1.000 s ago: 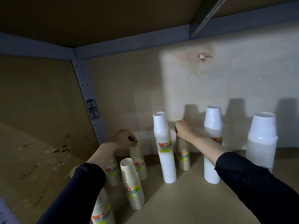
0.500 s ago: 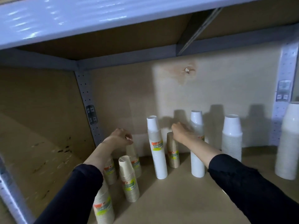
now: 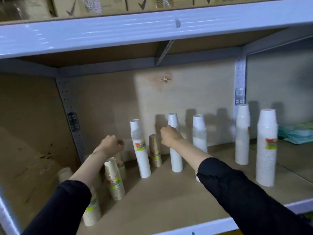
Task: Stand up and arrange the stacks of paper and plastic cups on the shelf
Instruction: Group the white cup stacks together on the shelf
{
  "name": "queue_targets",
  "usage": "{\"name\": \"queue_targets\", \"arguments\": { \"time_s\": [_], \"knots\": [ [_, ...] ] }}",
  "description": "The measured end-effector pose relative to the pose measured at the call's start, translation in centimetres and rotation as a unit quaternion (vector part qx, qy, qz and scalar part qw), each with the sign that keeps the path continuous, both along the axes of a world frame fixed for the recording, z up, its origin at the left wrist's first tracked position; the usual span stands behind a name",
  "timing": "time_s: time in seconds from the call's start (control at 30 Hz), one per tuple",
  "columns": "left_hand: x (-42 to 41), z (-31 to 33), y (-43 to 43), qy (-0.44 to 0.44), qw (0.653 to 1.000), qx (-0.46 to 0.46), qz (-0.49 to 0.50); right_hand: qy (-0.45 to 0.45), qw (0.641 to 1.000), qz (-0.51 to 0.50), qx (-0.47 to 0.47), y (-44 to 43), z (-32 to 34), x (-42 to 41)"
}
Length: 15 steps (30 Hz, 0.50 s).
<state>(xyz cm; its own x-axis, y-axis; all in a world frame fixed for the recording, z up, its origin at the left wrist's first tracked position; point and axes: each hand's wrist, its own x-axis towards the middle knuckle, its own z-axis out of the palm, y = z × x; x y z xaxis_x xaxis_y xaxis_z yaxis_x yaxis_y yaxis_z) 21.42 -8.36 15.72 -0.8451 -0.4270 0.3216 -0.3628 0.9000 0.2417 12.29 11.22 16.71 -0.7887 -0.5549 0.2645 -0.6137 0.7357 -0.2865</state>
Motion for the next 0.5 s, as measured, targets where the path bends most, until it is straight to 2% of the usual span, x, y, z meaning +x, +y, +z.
{"name": "queue_targets", "arguments": {
  "time_s": [0.2,0.5],
  "knots": [
    [-0.5,0.7,3.1,0.029,1.0,-0.006,-0.009,0.007,1.0,-0.018,-0.01,3.1,0.9,-0.1],
    [-4.7,2.3,10.8,0.073,0.989,-0.015,-0.131,0.025,0.995,-0.098,-0.024,11.1,4.1,-1.2]
  ]
}}
